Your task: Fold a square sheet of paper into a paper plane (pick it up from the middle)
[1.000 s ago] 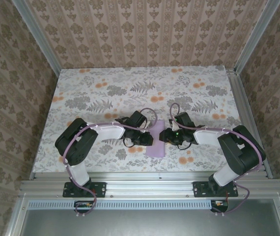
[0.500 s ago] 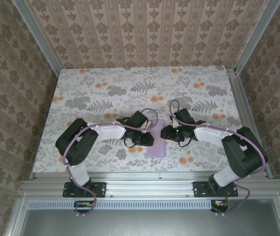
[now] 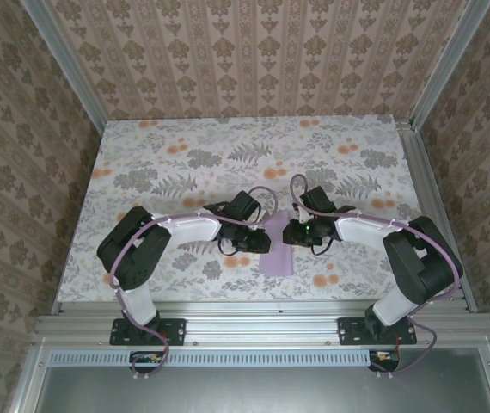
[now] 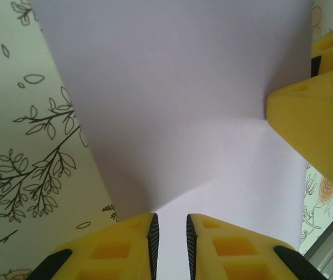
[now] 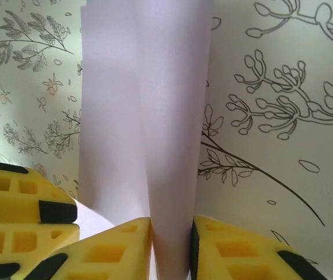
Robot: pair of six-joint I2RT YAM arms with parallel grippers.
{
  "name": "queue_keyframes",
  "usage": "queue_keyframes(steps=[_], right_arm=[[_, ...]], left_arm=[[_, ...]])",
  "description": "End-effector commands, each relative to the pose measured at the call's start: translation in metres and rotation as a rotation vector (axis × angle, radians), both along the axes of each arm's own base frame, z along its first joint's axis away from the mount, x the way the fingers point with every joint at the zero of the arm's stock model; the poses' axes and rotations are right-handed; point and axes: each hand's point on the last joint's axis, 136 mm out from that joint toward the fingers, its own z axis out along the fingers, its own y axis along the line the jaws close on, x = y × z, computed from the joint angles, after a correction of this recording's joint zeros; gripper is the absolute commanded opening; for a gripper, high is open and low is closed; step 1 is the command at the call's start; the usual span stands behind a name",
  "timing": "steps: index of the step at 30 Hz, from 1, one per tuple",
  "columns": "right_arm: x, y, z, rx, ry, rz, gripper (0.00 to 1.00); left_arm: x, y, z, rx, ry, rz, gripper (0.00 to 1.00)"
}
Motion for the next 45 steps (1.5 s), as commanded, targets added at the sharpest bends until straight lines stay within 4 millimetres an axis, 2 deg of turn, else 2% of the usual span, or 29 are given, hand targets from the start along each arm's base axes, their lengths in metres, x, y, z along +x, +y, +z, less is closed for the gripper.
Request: queue_keyframes(steps=[1, 10, 19, 21, 24, 34, 45], right_arm=[[-0.004, 0.001, -0.002, -0.012, 0.015, 0.031, 0.25], [-0.007, 0.024, 0.019, 0.168, 0.019, 0.033, 0.20], [-0.005, 0.047, 0.038, 0.363, 0.035, -0.017, 0.17], [-0.003, 0.052, 0.039, 0.394, 0.038, -0.040, 0.17], [-0.001, 0.055, 0.029, 0.391, 0.056, -0.061, 0.17], [-0.010, 0.051, 0.005, 0.350, 0.100, -0.051, 0.18], [-0.017, 0.045, -0.005, 0.300, 0.112, -0.022, 0.19]], left_arm=[[0.002, 0.001, 0.013, -0.003, -0.024, -0.010, 0.23], [0.002, 0.013, 0.026, -0.003, -0.041, 0.006, 0.24], [0.007, 0.048, 0.050, -0.002, -0.076, 0.063, 0.23], [0.007, 0.054, 0.054, -0.011, -0.078, 0.076, 0.23], [0.005, 0.061, 0.054, -0.016, -0.071, 0.092, 0.23], [-0.001, 0.051, 0.038, -0.052, -0.038, 0.105, 0.23], [-0.010, 0.032, 0.022, -0.025, -0.027, 0.072, 0.22]])
